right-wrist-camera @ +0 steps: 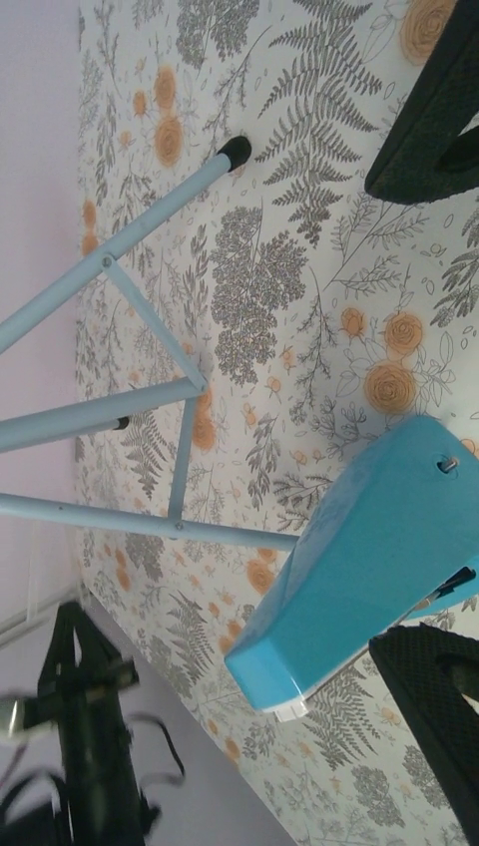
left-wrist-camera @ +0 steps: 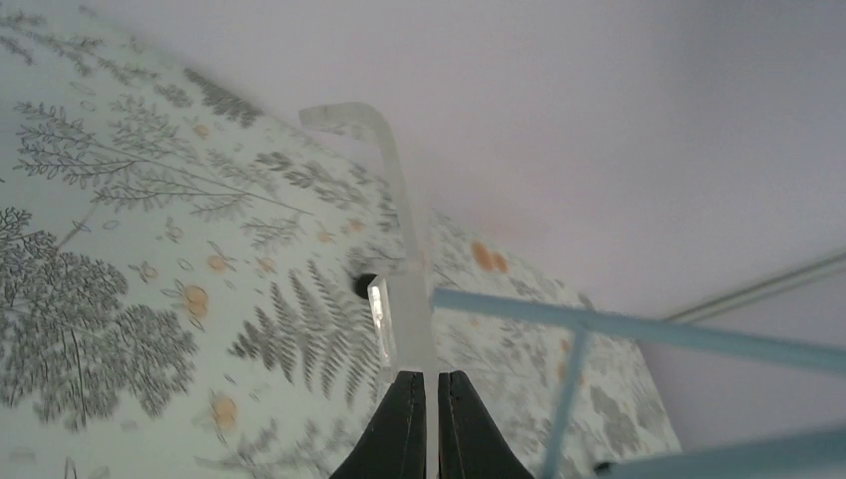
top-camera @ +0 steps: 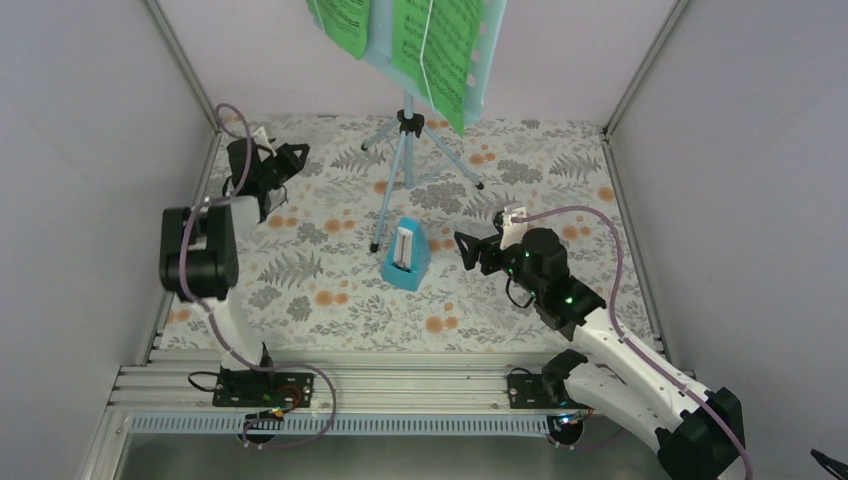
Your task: Pack up the instrument practice props
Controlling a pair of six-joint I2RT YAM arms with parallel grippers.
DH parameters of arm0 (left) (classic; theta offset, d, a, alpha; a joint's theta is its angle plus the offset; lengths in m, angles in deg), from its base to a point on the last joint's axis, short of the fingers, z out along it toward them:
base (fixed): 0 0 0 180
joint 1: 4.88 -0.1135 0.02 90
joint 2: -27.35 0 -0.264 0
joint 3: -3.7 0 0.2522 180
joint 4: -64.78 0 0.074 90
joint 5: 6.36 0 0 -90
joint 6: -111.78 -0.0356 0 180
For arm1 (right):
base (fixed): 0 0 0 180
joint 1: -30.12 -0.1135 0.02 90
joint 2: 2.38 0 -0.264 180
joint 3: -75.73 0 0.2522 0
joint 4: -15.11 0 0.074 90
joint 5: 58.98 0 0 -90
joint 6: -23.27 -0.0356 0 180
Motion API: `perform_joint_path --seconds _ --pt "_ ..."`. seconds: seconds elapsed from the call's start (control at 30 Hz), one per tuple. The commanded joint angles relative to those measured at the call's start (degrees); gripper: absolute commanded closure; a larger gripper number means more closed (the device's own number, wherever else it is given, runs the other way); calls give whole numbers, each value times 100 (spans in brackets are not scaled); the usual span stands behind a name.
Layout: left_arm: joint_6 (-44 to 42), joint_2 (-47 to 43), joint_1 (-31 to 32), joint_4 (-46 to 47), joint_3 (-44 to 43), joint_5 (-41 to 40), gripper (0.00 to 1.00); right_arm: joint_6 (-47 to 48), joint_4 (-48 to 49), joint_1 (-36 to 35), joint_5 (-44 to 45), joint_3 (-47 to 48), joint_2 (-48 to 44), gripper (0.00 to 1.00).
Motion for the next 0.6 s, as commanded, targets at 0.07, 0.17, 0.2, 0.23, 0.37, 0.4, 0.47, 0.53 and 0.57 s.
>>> perform_joint_path --seconds 0.07,0.17,0.2,0.23,0.37,0.4,0.47,0.53,0.57 --pt "-953 -2579 122 1288 2272 -586 98 -325 -93 62 -141 390 -131 1" --pt "-1692 -3788 362 849 3041 -766 98 -590 -201 64 -301 657 -94 1" --pt "-1925 -4193 539 596 3215 -885 98 -706 -290 74 -307 778 -71 1" --pt "-2141 -4586 730 350 3359 -1017 98 -849 -363 73 -297 887 -55 1" --pt "-2741 -5870 1629 -587 3780 -1915 98 -1766 -585 82 -396 1290 -1 1" --pt "-2871 -6102 1864 -752 3794 -2117 97 -2072 -610 80 -442 1363 18 1" --pt "-3138 -6462 2346 -1032 3782 -2493 98 -2608 -596 89 -693 1435 81 1" --pt "-3381 -6730 2874 -1159 3782 -2843 98 -3112 -513 93 -1076 1483 181 0" --pt "-3488 -6863 3158 -1209 3774 -3012 98 -3345 -440 92 -1307 1495 240 1"
